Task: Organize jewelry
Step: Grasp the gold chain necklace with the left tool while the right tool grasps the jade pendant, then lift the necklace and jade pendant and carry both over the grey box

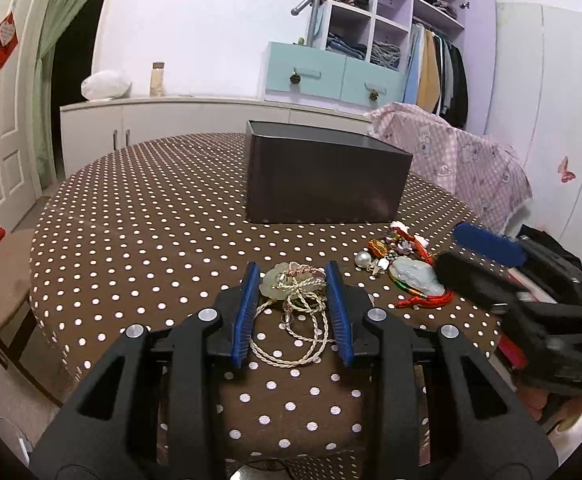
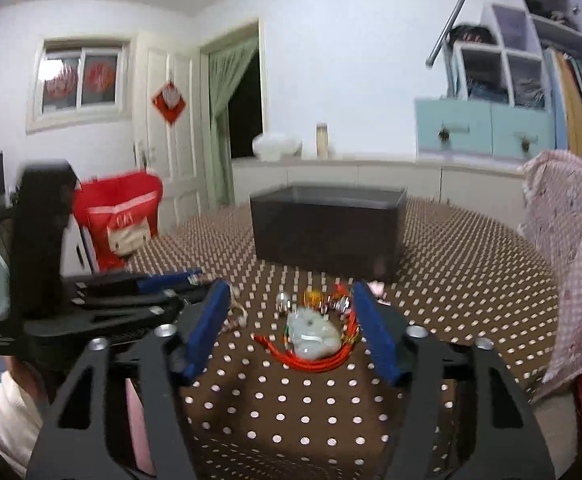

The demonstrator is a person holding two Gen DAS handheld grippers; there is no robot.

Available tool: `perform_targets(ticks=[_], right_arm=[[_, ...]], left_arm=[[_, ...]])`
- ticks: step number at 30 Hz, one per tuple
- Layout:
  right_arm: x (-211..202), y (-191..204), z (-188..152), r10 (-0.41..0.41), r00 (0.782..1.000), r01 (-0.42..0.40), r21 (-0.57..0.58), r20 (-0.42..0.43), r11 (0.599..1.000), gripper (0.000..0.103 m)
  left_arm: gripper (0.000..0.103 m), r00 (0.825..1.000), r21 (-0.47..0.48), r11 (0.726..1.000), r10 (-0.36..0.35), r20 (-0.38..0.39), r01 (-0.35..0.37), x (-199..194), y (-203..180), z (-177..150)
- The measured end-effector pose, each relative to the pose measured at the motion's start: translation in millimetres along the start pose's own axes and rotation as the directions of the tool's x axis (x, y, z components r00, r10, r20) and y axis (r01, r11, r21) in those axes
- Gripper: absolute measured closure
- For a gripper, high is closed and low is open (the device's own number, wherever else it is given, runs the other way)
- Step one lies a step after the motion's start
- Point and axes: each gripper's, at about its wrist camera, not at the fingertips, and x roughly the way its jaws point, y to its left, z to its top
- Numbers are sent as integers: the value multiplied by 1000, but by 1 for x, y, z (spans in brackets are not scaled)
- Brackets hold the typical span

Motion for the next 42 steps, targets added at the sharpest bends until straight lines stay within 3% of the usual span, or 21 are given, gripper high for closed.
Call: perform_targets(ticks=[3,7,9,15,21,42], right_arm=[[11,0,-2,4,998,-4,1,-57,1000,62],[17,-2,-4,-34,995,34,-8,-90,999,64],[20,-4,-4,-57,992,57,-3,-109,998,71],[17,-7,-3,-41,991,46,42,-124,998,75],[15,-24,1,-27,994,41,134,-108,990,75],[-5,-39,49,-100,994,94,139,37,986,76]], left_arm=[[69,1000,0,1000,-6,7,6,0,0,-3],[69,1000,8,1000,6,15,-6,2,-1,-5],[69,1000,13,1000,11,18,-11,2,-3,-5],[69,1000,-7,1000,-3,16,3,1,1,-4],[69,1000,-5,1000,5,18,-5,-1,1,-3],[69,994,10,1000,-22,108,21,-6,-1,50]])
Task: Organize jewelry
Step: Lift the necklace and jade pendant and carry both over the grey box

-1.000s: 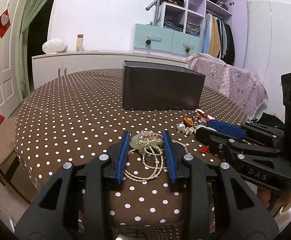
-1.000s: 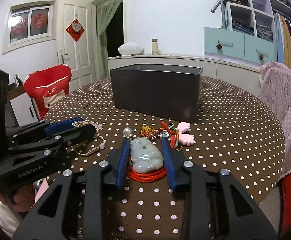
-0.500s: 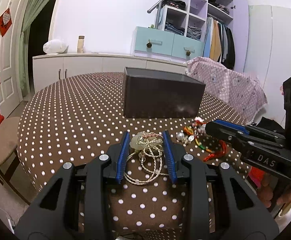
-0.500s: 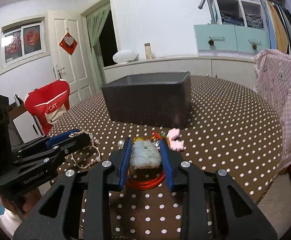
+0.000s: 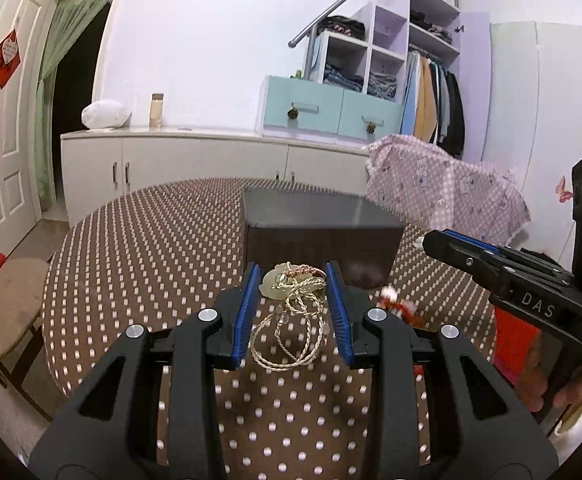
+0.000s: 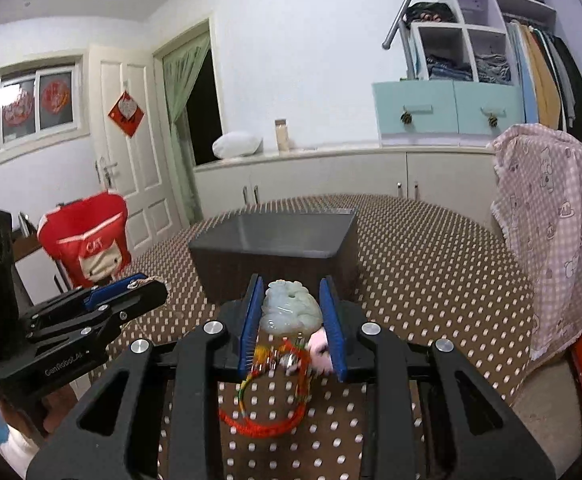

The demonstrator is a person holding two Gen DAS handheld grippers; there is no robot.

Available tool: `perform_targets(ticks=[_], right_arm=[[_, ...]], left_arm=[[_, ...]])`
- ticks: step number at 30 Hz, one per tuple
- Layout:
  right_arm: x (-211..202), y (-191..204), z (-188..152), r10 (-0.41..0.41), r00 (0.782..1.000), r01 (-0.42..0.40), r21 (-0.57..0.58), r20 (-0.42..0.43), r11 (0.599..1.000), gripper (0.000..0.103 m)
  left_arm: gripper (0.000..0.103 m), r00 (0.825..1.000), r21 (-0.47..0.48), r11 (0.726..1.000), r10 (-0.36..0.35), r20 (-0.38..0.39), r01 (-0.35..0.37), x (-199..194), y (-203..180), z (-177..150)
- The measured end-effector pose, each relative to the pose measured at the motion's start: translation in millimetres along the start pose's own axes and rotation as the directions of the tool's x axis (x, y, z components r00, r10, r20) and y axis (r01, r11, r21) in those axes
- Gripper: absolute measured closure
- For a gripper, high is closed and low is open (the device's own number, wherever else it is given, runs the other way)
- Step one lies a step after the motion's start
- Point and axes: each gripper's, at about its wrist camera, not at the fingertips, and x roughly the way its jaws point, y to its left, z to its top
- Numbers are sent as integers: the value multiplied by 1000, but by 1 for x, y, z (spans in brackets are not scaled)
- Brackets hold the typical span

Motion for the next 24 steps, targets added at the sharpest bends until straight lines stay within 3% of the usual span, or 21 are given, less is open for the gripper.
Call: perform_targets(ticks=[15,20,24], right_arm=[[17,5,42,-33,996,37,-46,80,998,76],[23,6,51,-35,993,43,-71,112,997,76],[34,6,54,-34,995,43,-89,99,995,76]], left_arm=[[69,995,43,999,-37,93,34,10,-8,55],[69,996,56,998,-24,88,19,25,-12,63],[69,997,30,998,-52,58,51,40,-8,68]])
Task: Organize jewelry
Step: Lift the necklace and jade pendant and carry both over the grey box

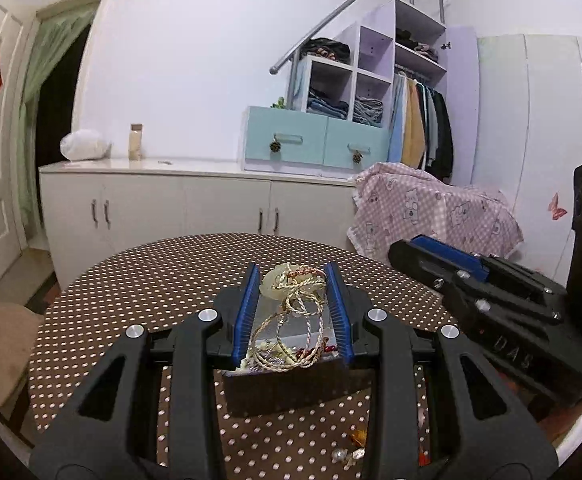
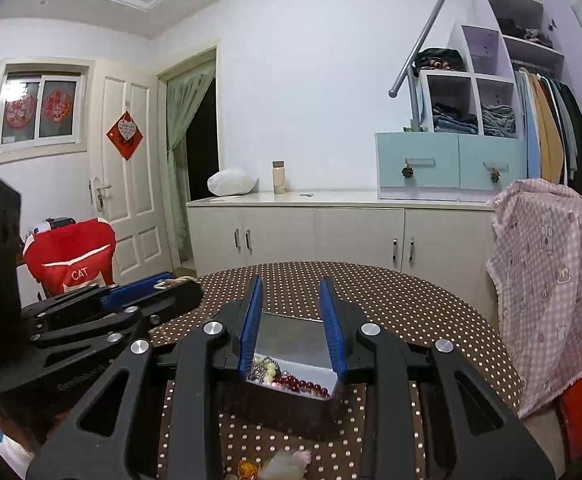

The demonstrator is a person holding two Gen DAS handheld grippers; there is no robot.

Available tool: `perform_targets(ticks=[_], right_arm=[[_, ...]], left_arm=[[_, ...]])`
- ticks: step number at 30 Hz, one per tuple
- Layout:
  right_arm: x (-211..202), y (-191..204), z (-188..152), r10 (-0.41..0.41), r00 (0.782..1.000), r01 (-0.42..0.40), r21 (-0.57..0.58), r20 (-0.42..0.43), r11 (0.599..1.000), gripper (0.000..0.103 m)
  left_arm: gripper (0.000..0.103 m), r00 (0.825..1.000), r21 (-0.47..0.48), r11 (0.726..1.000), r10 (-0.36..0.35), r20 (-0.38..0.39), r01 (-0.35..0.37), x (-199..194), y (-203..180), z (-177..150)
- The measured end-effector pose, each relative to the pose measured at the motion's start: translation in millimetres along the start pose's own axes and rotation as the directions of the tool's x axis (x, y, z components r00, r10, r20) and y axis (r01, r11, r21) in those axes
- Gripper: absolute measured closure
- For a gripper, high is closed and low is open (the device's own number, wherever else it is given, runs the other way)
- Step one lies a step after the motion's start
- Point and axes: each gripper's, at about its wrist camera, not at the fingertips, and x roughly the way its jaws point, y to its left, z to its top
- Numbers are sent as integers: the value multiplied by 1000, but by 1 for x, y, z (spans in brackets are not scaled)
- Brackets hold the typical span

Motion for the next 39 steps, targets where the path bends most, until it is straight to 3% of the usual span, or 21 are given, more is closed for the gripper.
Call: perform_targets(ticks=[6,9,11,18,28,39], right_arm=[[3,-4,-9,9,999,-9,9,-32,1000,76],[-8,-7,-13,17,1000,-17,19,-26,1000,75],[-14,-8,-18,23,999,-22,30,-37,999,66],[-21,-1,-39,43,991,-39,31,-130,999,63],[8,13,-70,30,944,-42,-31,-329,999,63],[32,26,-80,-9,894,-58,-134,-449,989,62]], left_arm=[[69,999,-37,999,-4,-53,2,17,8,-2],[69,999,-45,999,-24,-42,22,10,11,-4],[69,999,-43,999,-26,-41,24,4,11,-5],[69,1000,-4,1000,-15,-19,15,-17,4,-12],[69,999,5,1000,-8,-39,9,-30,3,-25],[69,994,-9,1000,-5,-110,4,-19,10,-45]])
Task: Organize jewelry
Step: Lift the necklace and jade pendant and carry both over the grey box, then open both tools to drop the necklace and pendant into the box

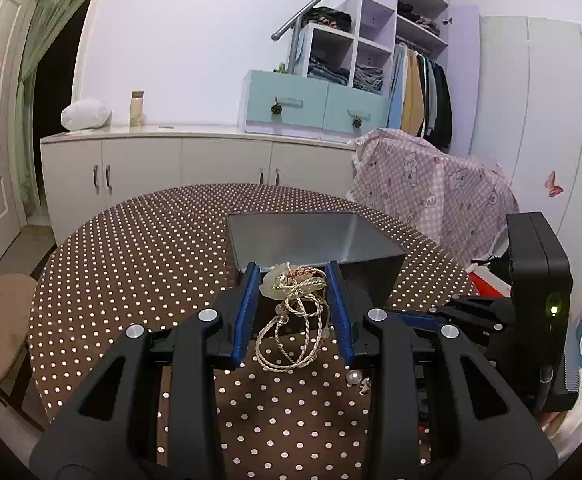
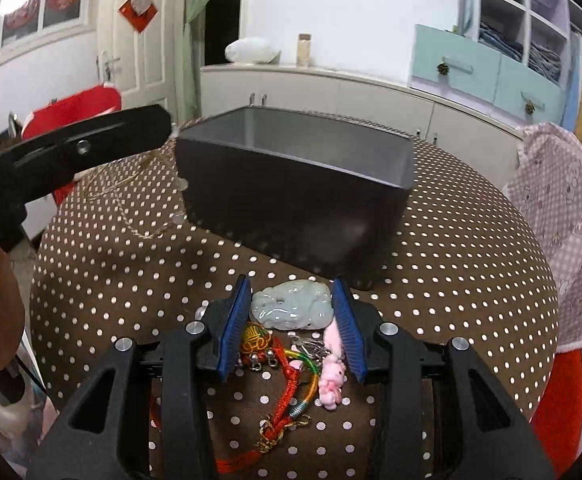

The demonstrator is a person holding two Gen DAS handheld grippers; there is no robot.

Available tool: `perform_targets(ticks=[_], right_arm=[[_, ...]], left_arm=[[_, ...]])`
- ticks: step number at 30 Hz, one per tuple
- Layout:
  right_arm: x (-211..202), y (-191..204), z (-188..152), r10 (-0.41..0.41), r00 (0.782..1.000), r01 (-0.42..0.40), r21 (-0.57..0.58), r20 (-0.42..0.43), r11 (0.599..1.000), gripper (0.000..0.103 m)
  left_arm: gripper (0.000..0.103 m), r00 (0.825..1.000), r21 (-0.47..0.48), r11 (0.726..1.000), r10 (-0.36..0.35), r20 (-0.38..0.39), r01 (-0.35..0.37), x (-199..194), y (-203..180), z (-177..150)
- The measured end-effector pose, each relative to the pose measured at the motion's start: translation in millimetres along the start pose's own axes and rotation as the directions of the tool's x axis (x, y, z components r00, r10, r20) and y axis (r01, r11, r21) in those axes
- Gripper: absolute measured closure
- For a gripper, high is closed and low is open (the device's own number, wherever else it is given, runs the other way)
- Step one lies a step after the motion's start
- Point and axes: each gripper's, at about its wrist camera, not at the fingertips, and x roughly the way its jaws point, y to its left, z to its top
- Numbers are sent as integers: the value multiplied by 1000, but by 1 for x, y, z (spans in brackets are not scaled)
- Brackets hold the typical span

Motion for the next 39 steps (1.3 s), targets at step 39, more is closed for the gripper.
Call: perform_targets(ticks=[39], right_arm=[[-41,-38,62,22,979,-52,146,201,988,63]], left_arm=[[69,999,-19,1000,-21,35,21,25,-1,48]])
